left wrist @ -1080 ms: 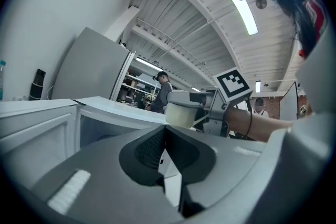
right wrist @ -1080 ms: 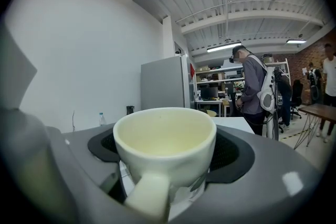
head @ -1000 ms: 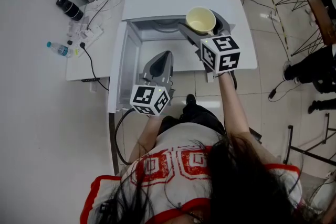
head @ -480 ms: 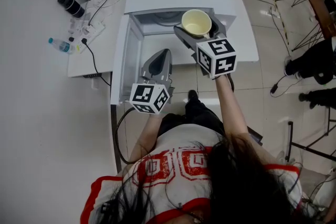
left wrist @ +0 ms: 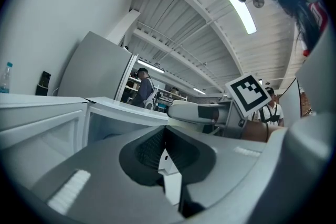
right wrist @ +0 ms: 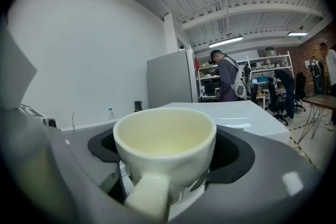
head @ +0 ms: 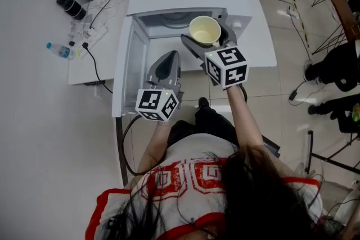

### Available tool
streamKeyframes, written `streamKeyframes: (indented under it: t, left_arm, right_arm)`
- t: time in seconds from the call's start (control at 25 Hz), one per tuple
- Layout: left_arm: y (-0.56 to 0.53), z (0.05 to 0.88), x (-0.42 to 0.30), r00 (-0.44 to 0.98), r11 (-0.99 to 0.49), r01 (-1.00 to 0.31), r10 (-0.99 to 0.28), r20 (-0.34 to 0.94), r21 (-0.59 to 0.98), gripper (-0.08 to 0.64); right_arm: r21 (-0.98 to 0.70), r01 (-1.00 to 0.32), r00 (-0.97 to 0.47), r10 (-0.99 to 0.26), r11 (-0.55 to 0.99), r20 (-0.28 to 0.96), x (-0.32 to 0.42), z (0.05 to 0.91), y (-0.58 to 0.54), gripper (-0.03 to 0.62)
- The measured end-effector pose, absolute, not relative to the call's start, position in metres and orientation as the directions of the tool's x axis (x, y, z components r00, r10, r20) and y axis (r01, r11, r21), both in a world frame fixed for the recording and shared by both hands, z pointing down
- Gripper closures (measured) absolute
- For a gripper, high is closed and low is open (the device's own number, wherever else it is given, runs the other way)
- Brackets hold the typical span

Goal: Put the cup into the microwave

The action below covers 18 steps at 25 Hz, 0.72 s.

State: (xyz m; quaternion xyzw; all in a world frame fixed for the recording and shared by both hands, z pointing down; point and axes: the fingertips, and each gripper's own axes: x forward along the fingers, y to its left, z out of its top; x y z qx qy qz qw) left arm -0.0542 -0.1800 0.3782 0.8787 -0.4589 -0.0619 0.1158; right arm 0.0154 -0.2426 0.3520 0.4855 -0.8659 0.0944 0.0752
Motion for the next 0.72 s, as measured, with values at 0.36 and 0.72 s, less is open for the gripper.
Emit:
streamKeyframes:
  t: [0.36,0.72]
  left_arm:
    - [-0.193,0.413,-0.051,0.571,-0.554,-0.791,-0.821,-0.013,0.26,0.561]
    - [-0.198,0.437,-0.053,0.564,-0.553,-0.792,-0.825,-0.036,0.258,0.561]
  right_arm:
    - [-0.087,-0.842,-0.538,-0.814,0.533,0.219,0.003,0.393,-0.254,0.127]
    - [-0.087,-0.839,-0.543,-0.813,0.537,0.211,-0.009,0.429,-0.281,0.127]
